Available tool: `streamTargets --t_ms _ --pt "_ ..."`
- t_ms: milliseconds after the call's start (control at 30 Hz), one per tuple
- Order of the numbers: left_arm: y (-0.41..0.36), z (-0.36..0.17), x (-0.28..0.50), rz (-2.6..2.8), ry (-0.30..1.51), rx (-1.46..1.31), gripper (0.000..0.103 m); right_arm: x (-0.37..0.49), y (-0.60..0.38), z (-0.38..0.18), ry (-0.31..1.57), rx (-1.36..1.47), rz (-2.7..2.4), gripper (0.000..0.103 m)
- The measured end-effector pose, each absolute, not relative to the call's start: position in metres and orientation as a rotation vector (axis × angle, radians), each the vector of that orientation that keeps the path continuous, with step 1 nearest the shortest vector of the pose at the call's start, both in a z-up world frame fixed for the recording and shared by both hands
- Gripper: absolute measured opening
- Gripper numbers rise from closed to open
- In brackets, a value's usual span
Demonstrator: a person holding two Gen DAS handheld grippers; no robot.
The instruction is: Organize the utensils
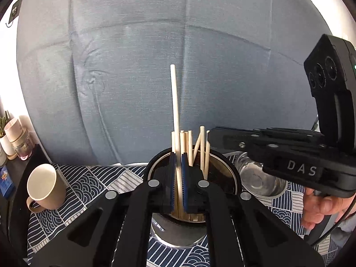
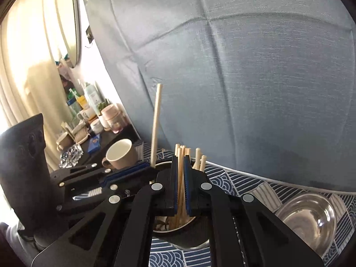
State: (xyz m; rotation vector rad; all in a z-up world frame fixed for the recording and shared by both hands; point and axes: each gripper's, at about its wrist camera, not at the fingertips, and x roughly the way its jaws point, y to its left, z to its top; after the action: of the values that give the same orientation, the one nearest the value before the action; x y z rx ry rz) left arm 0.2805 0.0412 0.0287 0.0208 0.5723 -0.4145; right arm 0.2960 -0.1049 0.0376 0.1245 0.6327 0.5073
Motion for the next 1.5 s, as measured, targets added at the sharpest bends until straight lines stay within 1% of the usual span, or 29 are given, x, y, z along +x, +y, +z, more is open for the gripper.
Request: streamTargets --t_ms 100,133,167,233,467,800,867,900,933,967,1000,1033,1067,1100,1300,1333,1367,1433,1500 --pt "0.043 0.03 0.279 -0.4 0.572 0.024 0.005 0.294 -0.108 0.039 0.637 0.129 0.503 0.005" --pt "0.044 0.03 0.278 -0.397 0.574 0.02 0.008 0.294 -0.109 0.039 0.641 0.126 0.502 0.005" --pt "0.047 0.03 0.28 -0.39 0.571 0.011 0.014 0.293 -0.108 0.039 0.641 0.12 0.499 0.005" --pt "0.049 0.032 0.276 -0.386 0.57 -0.009 0.023 0.291 -0.108 0.039 0.644 0.116 0.496 0.005" --pt "0.062 0.03 0.274 -0.348 0.589 -0.038 0.03 0.286 -0.11 0.042 0.643 0.119 0.484 0.007" --pt "0.082 0.037 0.264 -0.303 0.62 -0.077 0.036 0.275 -0.113 0.053 0.649 0.107 0.483 0.009" --pt "0.085 0.038 0.26 -0.283 0.625 -0.081 0.044 0.271 -0.113 0.057 0.656 0.095 0.48 0.009" --pt "0.087 0.038 0.258 -0.28 0.63 -0.084 0.046 0.268 -0.113 0.059 0.658 0.087 0.478 0.011" --pt "0.089 0.038 0.255 -0.271 0.635 -0.089 0.05 0.265 -0.112 0.06 0.661 0.081 0.476 0.012" --pt "0.091 0.039 0.251 -0.26 0.638 -0.092 0.054 0.262 -0.112 0.062 0.665 0.075 0.475 0.017" --pt "0.092 0.039 0.248 -0.254 0.641 -0.094 0.055 0.259 -0.112 0.063 0.667 0.07 0.472 0.023" --pt "0.094 0.04 0.245 -0.244 0.647 -0.099 0.057 0.255 -0.112 0.064 0.672 0.064 0.467 0.025" --pt "0.095 0.039 0.242 -0.23 0.658 -0.101 0.058 0.251 -0.111 0.065 0.68 0.056 0.467 0.029" --pt "0.095 0.04 0.239 -0.214 0.671 -0.099 0.058 0.248 -0.111 0.065 0.686 0.05 0.464 0.035" --pt "0.099 0.03 0.224 -0.151 0.745 -0.091 0.061 0.228 -0.112 0.059 0.729 0.039 0.439 0.053" --pt "0.099 0.027 0.219 -0.14 0.752 -0.084 0.065 0.224 -0.112 0.056 0.736 0.036 0.434 0.055" --pt "0.099 0.025 0.214 -0.132 0.755 -0.082 0.069 0.221 -0.112 0.053 0.743 0.033 0.435 0.061" --pt "0.098 0.022 0.204 -0.123 0.762 -0.088 0.071 0.213 -0.112 0.047 0.747 0.027 0.439 0.065" --pt "0.097 0.019 0.196 -0.113 0.774 -0.094 0.074 0.206 -0.113 0.042 0.757 0.025 0.431 0.077"
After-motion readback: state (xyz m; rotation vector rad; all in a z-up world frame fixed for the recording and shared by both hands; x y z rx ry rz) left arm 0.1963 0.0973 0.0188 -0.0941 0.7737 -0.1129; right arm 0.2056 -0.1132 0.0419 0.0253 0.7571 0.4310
